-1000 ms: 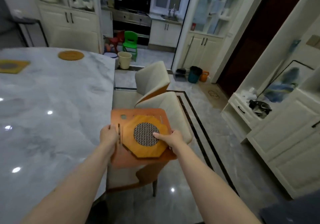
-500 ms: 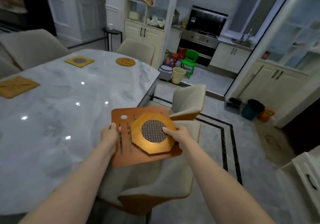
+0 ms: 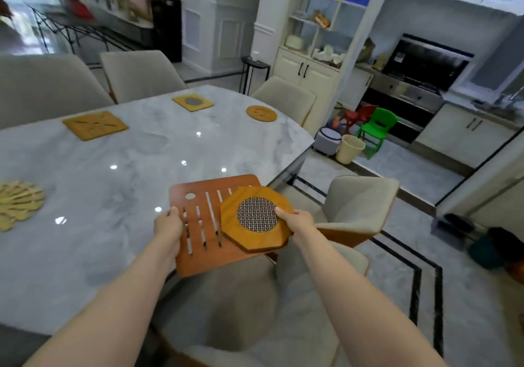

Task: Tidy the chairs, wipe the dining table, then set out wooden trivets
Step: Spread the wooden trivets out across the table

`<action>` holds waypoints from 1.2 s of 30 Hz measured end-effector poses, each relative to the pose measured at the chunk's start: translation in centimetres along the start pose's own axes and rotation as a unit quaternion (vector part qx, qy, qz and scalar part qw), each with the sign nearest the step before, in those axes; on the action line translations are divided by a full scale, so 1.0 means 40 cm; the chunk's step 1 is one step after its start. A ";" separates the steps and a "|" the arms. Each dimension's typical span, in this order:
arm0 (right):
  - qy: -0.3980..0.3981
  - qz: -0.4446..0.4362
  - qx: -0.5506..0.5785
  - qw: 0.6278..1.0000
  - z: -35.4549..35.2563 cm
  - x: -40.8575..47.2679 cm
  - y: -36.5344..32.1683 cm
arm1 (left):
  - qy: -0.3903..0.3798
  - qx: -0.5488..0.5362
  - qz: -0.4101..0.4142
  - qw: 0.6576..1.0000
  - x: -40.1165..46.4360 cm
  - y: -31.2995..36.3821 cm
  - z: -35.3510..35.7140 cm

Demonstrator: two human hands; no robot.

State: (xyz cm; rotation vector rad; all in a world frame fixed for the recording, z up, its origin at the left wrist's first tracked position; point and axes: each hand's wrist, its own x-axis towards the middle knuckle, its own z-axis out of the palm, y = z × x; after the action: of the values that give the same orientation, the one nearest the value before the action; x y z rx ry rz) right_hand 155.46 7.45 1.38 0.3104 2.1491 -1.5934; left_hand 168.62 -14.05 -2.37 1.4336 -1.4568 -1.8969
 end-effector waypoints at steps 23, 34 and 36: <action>-0.284 0.029 -0.008 0.958 0.412 0.342 -0.069 | 0.439 -0.174 -0.068 0.879 0.084 -0.140 -0.221; -0.268 0.011 -0.047 0.962 0.506 0.377 -0.014 | 0.524 -0.174 -0.059 0.832 0.034 -0.218 -0.315; -0.269 0.013 -0.057 0.961 0.534 0.370 0.000 | 0.532 -0.177 -0.055 0.826 0.033 -0.219 -0.346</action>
State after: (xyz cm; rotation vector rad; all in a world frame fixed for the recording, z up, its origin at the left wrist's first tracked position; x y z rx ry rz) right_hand 147.09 -13.99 -10.70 -0.1229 1.7906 -1.3367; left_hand 182.44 -18.55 -10.03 1.8903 -0.4529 -0.9421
